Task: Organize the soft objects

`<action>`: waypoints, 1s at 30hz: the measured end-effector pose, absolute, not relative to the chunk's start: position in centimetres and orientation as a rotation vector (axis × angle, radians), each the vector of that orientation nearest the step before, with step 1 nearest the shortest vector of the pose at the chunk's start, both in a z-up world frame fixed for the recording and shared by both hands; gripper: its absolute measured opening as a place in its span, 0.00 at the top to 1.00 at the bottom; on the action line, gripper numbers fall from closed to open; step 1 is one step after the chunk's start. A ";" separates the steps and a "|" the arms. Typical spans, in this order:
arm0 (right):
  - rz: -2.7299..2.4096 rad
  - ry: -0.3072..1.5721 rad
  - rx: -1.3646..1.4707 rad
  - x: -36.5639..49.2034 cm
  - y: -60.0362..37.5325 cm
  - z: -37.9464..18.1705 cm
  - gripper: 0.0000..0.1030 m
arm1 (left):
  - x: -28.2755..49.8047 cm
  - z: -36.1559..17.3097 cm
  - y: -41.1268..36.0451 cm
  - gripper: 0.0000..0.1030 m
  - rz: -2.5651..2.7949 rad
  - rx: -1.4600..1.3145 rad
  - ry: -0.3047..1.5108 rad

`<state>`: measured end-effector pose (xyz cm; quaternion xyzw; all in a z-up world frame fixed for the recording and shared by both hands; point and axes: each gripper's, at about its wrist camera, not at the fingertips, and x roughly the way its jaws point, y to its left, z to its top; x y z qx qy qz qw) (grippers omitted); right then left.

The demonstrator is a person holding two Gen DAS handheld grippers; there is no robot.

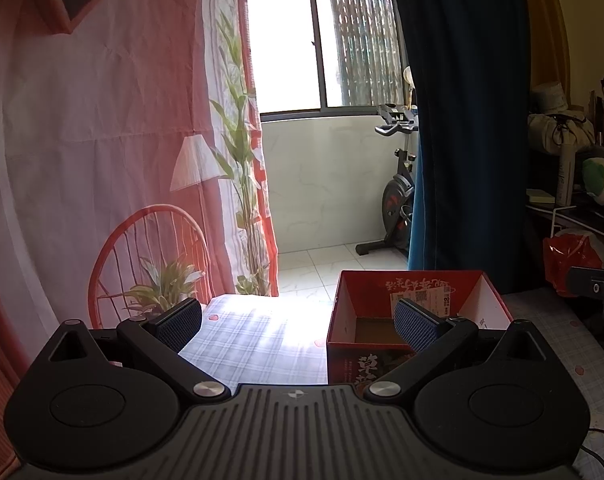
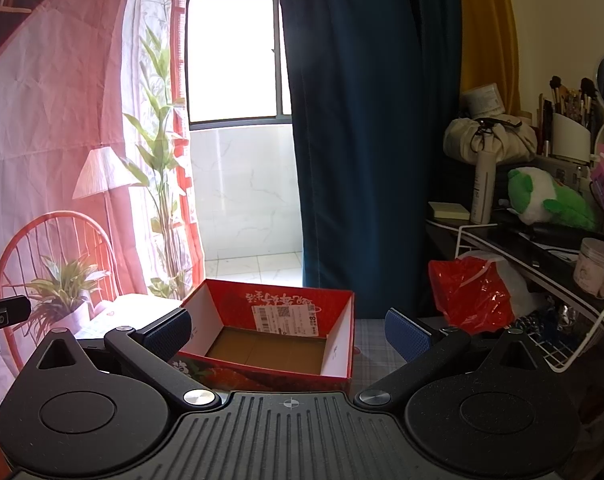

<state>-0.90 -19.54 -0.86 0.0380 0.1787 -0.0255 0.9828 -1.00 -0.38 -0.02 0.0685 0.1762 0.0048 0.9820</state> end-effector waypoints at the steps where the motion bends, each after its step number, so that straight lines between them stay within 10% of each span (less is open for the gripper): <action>1: -0.051 0.360 0.076 -0.9 -19.5 -0.9 0.00 | -1.0 -0.1 -0.4 0.00 0.010 0.137 0.355; 30: -0.052 0.363 0.079 -0.9 -19.6 -0.9 0.00 | -1.3 -0.1 -0.6 0.00 0.007 0.133 0.356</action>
